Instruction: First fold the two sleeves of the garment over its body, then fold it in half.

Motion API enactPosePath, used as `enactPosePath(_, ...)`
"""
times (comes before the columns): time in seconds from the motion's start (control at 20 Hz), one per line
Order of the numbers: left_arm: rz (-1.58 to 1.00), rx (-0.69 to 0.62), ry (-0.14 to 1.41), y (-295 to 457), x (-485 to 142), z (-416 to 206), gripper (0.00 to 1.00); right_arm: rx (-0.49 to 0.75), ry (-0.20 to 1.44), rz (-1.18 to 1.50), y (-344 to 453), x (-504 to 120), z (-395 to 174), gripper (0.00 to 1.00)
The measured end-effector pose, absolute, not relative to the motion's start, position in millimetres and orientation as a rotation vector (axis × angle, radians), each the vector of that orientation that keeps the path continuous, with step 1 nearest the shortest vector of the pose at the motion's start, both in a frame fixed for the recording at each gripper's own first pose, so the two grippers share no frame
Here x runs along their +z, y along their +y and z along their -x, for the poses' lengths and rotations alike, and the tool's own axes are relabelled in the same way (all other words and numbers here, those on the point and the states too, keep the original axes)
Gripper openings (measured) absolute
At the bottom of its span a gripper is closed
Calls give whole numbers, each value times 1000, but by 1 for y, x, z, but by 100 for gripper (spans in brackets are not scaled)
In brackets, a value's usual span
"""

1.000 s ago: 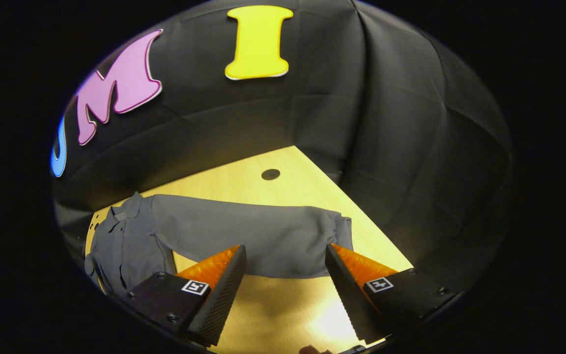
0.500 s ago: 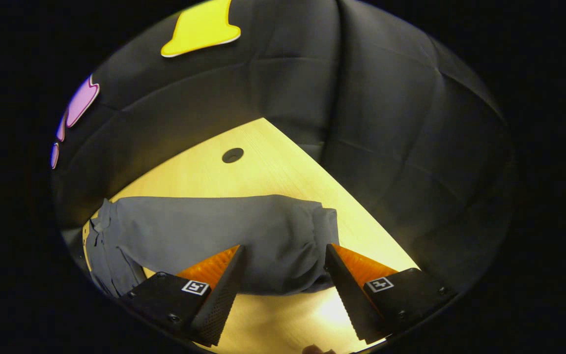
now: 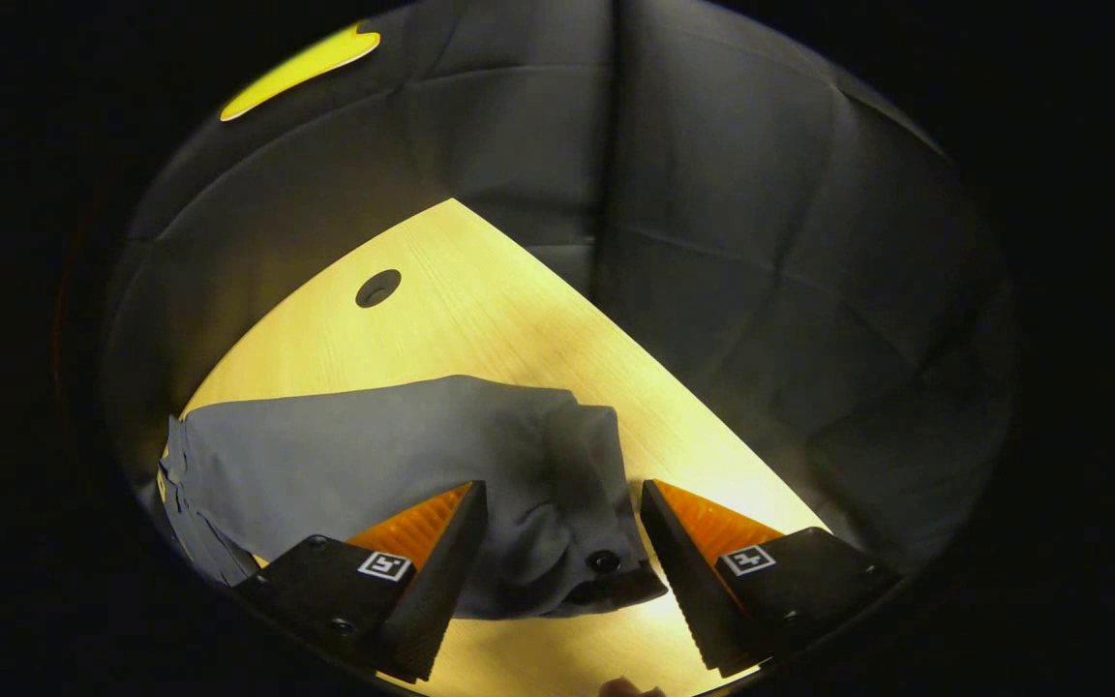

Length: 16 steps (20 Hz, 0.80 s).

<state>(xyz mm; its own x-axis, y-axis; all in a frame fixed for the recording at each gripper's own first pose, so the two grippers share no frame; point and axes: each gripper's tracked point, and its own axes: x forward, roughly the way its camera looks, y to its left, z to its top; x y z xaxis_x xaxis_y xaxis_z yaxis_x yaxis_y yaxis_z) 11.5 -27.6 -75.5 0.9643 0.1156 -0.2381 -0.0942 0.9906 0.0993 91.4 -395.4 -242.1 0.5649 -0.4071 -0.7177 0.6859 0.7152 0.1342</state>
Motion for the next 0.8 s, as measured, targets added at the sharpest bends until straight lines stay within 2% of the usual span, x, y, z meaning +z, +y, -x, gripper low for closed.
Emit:
enactPosePath(0.3,-28,121,257,-29,-74,-18,97,-695,738,-325,-391,-238,-93,99)
enactPosePath(0.35,-24,122,257,-30,-75,-18,97,-687,736,-303,-390,-238,-94,93)
enactPosePath(0.4,-20,123,258,-31,-75,-18,97,-680,738,-300,-387,-237,-96,98)
enactPosePath(0.55,23,124,252,-32,-75,-18,98,-651,720,-285,-382,-240,-103,75)
enactPosePath(0.8,93,167,249,-14,-79,-8,97,-602,709,-278,-373,-239,-109,6)
